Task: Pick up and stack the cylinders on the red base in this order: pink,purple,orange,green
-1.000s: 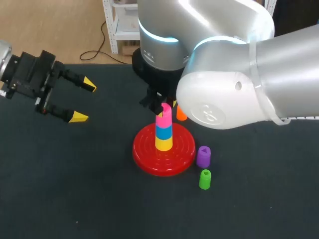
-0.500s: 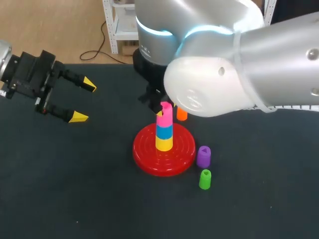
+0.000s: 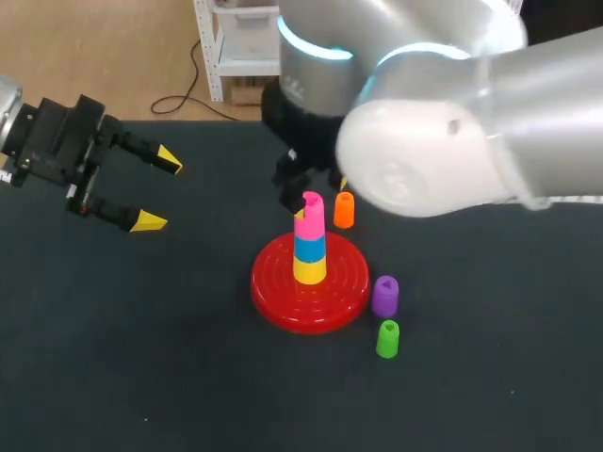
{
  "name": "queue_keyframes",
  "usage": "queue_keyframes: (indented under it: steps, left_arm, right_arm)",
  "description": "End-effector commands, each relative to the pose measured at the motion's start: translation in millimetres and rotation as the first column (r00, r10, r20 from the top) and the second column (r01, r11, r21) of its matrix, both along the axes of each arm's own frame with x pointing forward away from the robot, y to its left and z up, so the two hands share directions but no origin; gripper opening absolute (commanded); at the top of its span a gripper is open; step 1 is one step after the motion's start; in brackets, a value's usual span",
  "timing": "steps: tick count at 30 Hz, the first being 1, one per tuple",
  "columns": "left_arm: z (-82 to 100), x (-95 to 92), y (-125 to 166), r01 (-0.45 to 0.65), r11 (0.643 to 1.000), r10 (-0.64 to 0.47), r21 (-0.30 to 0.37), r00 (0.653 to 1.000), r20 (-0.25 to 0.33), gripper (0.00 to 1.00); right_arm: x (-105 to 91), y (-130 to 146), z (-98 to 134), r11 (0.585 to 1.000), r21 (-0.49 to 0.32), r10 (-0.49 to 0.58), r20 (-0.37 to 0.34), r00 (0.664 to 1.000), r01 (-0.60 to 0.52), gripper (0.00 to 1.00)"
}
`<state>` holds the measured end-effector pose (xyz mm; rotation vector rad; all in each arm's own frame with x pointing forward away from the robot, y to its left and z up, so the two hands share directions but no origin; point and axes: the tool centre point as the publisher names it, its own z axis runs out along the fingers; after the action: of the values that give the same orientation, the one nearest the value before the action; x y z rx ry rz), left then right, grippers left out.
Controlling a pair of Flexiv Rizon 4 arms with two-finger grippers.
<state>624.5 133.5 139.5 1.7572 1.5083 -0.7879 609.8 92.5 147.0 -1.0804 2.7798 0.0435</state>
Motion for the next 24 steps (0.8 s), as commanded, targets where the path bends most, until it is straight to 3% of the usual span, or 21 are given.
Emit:
queue_keyframes:
  steps: [1,6,18,24]
  left_arm:
    - [-0.9,0.3,0.8,0.002,1.0,-0.002,-0.003,1.0,0.003,1.0]
    - [-0.9,0.3,0.8,0.002,1.0,-0.002,-0.003,1.0,0.003,1.0]
    - [-0.9,0.3,0.8,0.002,1.0,-0.002,-0.003,1.0,0.003,1.0]
    - [-0.9,0.3,0.8,0.002,1.0,-0.002,-0.003,1.0,0.003,1.0]
  right_arm:
    - [-14.3,-24.4,18.3,0.998,0.062,0.001,0.042,0.999,-0.003,1.0]
    - [-16.6,-42.8,12.7,0.998,0.061,-0.01,0.04,0.999,0.007,1.0]
    - [-20.8,-78.7,-41.3,0.998,-0.006,-0.055,0.016,0.998,0.055,1.0]
    - [-26.9,-84.8,-60.7,0.996,0.06,-0.059,0.012,0.998,0.059,1.0]
